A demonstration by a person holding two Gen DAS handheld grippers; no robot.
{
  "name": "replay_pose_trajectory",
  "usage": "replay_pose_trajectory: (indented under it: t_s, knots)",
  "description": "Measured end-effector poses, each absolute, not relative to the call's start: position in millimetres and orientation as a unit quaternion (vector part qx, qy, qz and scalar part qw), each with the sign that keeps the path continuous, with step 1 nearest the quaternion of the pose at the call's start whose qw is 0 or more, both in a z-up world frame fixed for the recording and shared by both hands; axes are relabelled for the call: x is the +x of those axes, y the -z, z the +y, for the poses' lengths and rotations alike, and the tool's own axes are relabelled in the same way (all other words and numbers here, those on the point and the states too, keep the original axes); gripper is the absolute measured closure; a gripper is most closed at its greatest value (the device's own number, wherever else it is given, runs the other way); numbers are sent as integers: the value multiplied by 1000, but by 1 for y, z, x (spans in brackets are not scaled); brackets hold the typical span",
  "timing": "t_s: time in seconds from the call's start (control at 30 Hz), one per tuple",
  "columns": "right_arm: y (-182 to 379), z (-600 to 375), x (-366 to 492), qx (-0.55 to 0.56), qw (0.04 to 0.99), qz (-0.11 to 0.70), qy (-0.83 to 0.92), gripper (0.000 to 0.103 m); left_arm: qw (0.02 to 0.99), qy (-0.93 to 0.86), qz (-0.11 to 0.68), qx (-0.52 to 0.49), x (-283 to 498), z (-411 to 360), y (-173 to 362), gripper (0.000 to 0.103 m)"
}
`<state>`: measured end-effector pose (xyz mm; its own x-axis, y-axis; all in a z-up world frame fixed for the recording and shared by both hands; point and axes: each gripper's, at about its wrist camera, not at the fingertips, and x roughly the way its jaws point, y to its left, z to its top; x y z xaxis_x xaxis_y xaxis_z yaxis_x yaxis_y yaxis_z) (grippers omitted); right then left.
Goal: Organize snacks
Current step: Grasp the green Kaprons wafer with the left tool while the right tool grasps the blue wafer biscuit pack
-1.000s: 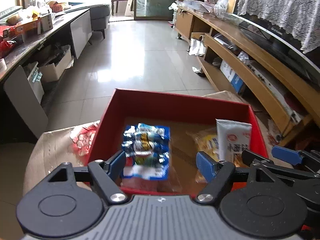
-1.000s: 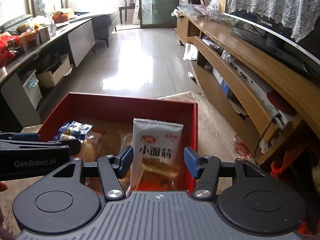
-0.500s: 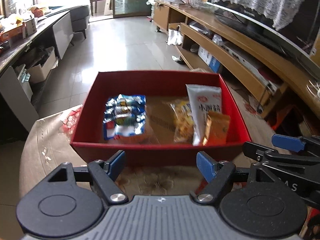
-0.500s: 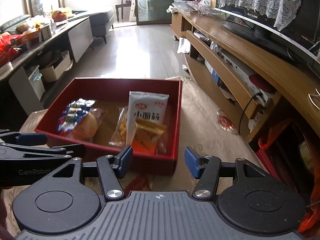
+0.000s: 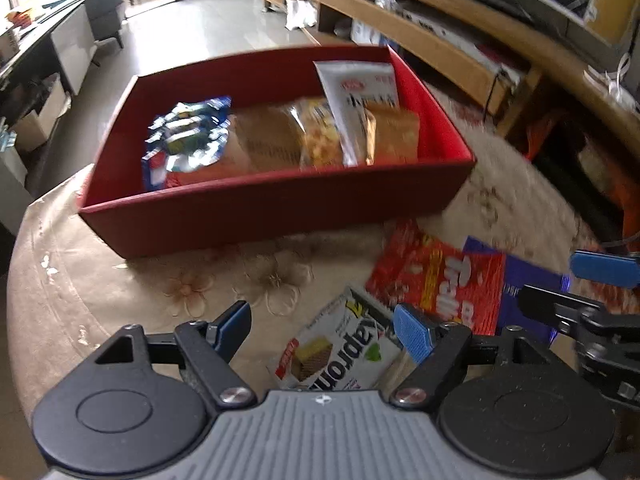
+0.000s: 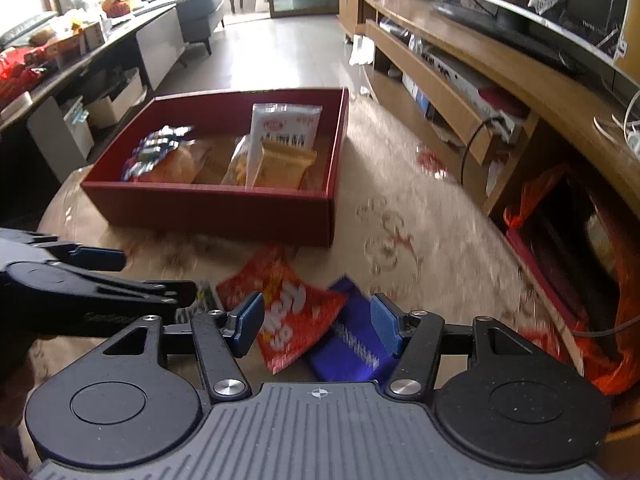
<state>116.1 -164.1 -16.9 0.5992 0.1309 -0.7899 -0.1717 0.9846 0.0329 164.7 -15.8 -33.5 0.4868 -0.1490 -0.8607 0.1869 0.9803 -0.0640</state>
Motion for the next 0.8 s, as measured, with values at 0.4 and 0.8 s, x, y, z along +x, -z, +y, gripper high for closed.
replay_pose_trajectory:
  t_s: [0.4, 0.8]
  knots:
    - [25, -176, 102, -8, 881, 465, -92, 35, 830, 162, 524, 101, 174, -46, 65, 24]
    - [34, -186, 91, 9, 871, 485, -84, 35, 828, 155, 533, 77, 137, -28, 57, 44]
